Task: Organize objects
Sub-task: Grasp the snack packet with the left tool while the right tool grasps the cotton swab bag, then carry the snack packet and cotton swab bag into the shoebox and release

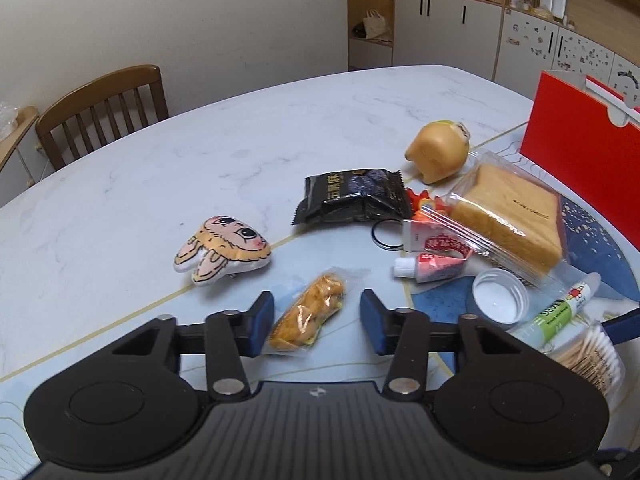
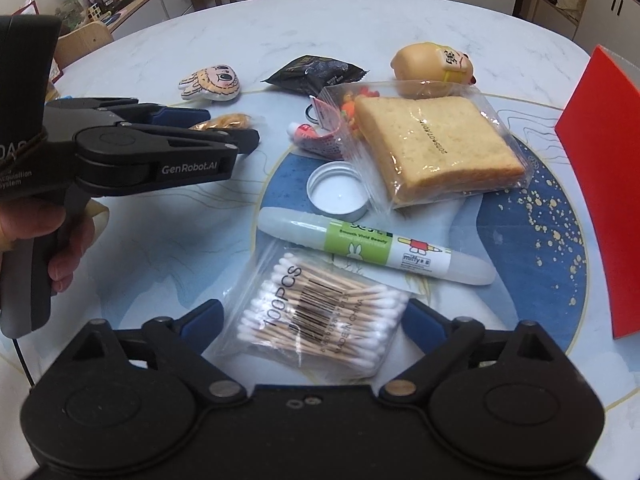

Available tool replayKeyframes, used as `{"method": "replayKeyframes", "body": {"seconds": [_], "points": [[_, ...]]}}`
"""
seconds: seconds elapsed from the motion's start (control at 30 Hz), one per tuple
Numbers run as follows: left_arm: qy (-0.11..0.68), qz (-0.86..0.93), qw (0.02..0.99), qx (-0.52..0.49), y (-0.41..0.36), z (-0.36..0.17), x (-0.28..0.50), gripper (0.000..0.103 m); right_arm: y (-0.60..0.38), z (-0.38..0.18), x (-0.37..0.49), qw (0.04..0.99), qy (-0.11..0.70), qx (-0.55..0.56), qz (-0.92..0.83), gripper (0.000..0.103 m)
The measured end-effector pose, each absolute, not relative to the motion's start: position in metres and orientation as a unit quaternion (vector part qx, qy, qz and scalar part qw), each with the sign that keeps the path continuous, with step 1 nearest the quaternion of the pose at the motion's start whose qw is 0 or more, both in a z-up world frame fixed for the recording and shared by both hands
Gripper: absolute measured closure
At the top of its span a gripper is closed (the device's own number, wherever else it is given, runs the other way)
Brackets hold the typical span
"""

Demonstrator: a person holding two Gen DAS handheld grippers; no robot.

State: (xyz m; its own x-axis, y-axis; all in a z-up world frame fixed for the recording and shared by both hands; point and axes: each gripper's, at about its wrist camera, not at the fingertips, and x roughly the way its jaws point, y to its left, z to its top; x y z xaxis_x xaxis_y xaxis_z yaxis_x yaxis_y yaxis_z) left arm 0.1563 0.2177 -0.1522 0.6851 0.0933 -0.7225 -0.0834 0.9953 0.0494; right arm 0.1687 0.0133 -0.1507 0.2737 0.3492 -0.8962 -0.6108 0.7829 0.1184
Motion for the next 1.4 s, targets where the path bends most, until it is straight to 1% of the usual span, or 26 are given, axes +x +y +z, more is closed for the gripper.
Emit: {"method": "replayKeyframes", "body": {"seconds": [0.03, 0.07, 0.13, 0.2, 0.23, 0.4, 0.57, 0.7, 1.07, 1.4], "points": [[0.395, 0.050, 0.917, 0.009, 0.216, -0.152, 0.157, 0.064, 0.012, -0.150, 0.169, 0.788, 0.519, -0.127, 0.305, 0.013], [0.396, 0.051, 0.917, 0.012, 0.214, -0.152, 0.157, 0.068, 0.011, -0.150, 0.169, 0.789, 0.518, -0.127, 0.305, 0.016], [0.397, 0.054, 0.916, 0.016, 0.211, -0.151, 0.156, 0.071, 0.007, -0.149, 0.169, 0.787, 0.518, -0.126, 0.310, 0.020], [0.399, 0.058, 0.915, 0.018, 0.208, -0.150, 0.154, 0.076, 0.003, -0.149, 0.168, 0.786, 0.515, -0.125, 0.318, 0.026], [0.400, 0.058, 0.915, 0.016, 0.207, -0.150, 0.153, 0.082, 0.001, -0.148, 0.168, 0.785, 0.514, -0.126, 0.323, 0.027], [0.404, 0.062, 0.913, 0.011, 0.203, -0.149, 0.147, 0.083, -0.015, -0.147, 0.166, 0.777, 0.515, -0.123, 0.341, 0.033], [0.409, 0.070, 0.910, -0.014, 0.198, -0.145, 0.138, 0.084, -0.037, -0.142, 0.162, 0.773, 0.516, -0.118, 0.351, 0.033], [0.406, 0.072, 0.911, -0.023, 0.188, -0.137, 0.128, 0.084, -0.055, -0.128, 0.161, 0.778, 0.500, -0.114, 0.364, 0.033], [0.397, 0.072, 0.915, -0.033, 0.141, -0.093, 0.114, 0.084, -0.116, -0.080, 0.180, 0.804, 0.447, -0.090, 0.381, 0.033], [0.382, 0.047, 0.923, -0.023, 0.075, -0.053, 0.129, 0.084, -0.183, -0.040, 0.217, 0.830, 0.410, -0.062, 0.373, 0.033]]}}
